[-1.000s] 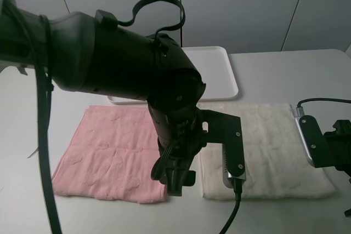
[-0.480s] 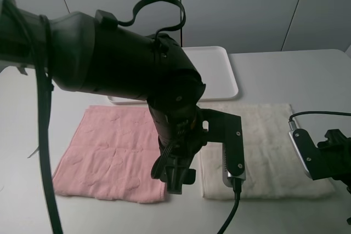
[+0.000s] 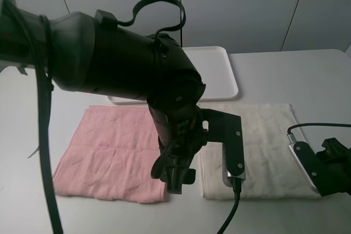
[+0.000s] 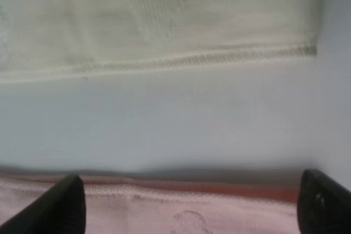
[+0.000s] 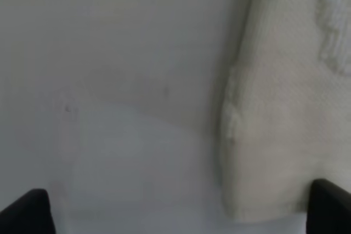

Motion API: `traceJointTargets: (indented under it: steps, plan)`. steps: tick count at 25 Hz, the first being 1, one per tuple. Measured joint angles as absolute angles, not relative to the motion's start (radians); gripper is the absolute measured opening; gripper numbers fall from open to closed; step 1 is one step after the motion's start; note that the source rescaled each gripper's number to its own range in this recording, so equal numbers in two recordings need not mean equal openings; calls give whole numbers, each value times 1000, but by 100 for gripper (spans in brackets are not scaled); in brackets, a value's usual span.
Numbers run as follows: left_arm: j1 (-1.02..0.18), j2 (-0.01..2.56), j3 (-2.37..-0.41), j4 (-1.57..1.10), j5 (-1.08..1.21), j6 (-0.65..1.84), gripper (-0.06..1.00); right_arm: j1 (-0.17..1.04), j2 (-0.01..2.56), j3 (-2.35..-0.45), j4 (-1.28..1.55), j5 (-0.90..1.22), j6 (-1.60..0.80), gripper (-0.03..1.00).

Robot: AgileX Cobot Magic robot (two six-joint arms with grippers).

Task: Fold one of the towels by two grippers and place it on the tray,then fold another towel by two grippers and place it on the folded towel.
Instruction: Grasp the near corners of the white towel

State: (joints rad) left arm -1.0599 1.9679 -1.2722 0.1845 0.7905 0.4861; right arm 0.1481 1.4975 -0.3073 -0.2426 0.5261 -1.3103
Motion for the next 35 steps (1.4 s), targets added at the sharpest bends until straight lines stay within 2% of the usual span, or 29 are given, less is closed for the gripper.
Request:
traceJointTargets:
  steps: [18,20,24,27,30,35]
  plan:
    - [-1060,1968,-1272,187,790,480,99,148,1587,-309,-269,404,-1316,96]
    - [-1060,1968,-1272,187,795,480,99,148,1587,-309,-278,399,-1320,88]
    - [-1060,1968,-1272,187,805,474,99,148,1587,-309,-293,388,-1325,56]
    - [-1060,1968,-1272,187,808,462,99,148,1587,-307,-309,378,-1327,36]
    - [-1061,1968,-1272,187,808,459,99,148,1587,-307,-321,369,-1327,25]
    - [-1086,1968,-1272,188,805,457,99,148,1587,-307,-322,364,-1327,22]
